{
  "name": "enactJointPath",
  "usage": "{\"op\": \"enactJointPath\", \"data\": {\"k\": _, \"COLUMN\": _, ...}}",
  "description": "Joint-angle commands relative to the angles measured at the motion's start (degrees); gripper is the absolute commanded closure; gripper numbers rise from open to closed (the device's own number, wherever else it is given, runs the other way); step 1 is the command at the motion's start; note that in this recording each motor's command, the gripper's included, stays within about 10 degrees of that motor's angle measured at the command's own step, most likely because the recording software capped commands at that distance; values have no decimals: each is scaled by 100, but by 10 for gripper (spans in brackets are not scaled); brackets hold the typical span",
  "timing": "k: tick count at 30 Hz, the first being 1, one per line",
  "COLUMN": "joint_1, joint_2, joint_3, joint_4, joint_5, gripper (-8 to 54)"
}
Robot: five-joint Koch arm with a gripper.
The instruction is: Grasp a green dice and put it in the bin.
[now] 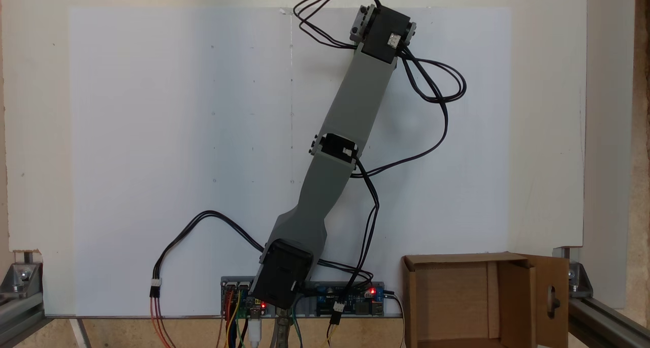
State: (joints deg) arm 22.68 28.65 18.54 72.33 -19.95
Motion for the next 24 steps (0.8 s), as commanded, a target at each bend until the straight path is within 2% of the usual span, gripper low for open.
{"op": "enactJointPath", "data": {"k": 1, "joint_1": 0, "joint_2": 114, "joint_3": -316, "joint_4": -26, "joint_5": 255, "gripper": 156}}
{"op": "enactJointPath", "data": {"k": 9, "joint_1": 26, "joint_2": 105, "joint_3": -316, "joint_4": -44, "joint_5": 255, "gripper": 336}}
{"op": "enactJointPath", "data": {"k": 19, "joint_1": 53, "joint_2": 105, "joint_3": -492, "joint_4": 79, "joint_5": 299, "gripper": 336}}
{"op": "enactJointPath", "data": {"k": 24, "joint_1": 53, "joint_2": 483, "joint_3": 158, "joint_4": 97, "joint_5": 360, "gripper": 336}}
